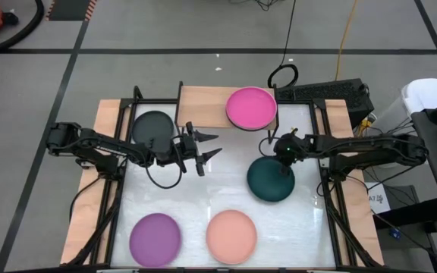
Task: Place and stack plates onto a shelf
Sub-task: Put the dark green plate on the shelf
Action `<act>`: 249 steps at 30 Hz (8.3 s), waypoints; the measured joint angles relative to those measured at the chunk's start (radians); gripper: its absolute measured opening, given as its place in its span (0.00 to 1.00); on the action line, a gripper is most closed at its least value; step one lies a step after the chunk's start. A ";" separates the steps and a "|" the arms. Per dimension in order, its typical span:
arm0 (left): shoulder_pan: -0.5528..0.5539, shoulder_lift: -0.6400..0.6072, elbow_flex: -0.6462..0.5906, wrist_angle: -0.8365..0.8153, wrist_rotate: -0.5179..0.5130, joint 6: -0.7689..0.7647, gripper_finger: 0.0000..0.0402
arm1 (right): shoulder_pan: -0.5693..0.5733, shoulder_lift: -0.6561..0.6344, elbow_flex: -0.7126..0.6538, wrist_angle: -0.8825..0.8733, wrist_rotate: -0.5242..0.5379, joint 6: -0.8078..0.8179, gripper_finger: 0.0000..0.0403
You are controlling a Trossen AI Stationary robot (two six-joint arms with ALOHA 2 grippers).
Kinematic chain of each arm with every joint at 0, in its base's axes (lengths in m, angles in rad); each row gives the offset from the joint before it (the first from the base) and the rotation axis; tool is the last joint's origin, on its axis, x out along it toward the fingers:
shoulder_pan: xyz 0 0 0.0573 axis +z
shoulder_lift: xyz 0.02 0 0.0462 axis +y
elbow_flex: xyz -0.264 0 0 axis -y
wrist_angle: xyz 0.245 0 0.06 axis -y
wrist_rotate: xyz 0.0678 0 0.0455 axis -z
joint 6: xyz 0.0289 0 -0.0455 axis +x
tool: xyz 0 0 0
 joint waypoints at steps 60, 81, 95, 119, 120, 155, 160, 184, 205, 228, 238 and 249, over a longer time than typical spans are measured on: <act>-0.001 0.000 0.000 0.000 0.000 -0.030 0.56 | 0.054 -0.022 0.041 0.069 -0.054 0.010 0.00; -0.055 -0.092 0.001 -0.049 -0.002 0.030 0.56 | 0.054 -0.022 0.041 0.096 -0.104 0.025 0.00; -0.061 -0.132 -0.003 -0.075 -0.010 0.033 0.56 | 0.086 -0.022 0.041 0.143 -0.103 0.051 0.00; -0.064 -0.131 -0.003 -0.075 -0.010 -0.038 0.56 | 0.088 -0.022 0.041 0.200 -0.105 0.052 0.00; -0.065 -0.131 -0.003 -0.075 -0.010 -0.042 0.56 | 0.088 -0.022 0.041 0.199 -0.105 0.052 0.00; -0.042 -0.131 -0.004 -0.077 -0.010 -0.025 0.56 | 0.084 -0.022 0.041 0.272 -0.195 -0.040 0.00; -0.039 -0.131 -0.004 -0.073 -0.010 -0.043 0.56 | 0.083 -0.022 0.041 0.287 -0.184 -0.044 0.00; 0.007 -0.131 -0.004 0.116 -0.003 -0.024 0.56 | 0.083 -0.026 0.042 0.322 -0.175 -0.003 0.00; 0.051 -0.313 0.002 -0.333 -0.073 -0.147 0.56 | 0.083 -0.025 0.135 0.418 -0.182 0.052 0.00; 0.046 -0.392 0.002 -0.364 -0.088 -0.044 0.56 | 0.015 0.093 0.461 0.417 -0.184 0.044 0.00; 0.046 -0.482 0.002 -0.370 -0.097 -0.080 0.56 | -0.081 0.284 0.699 0.392 -0.290 0.019 0.00; 0.034 -0.477 0.002 -0.431 -0.109 -0.047 0.56 | -0.167 0.444 0.932 0.253 -0.334 -0.035 0.00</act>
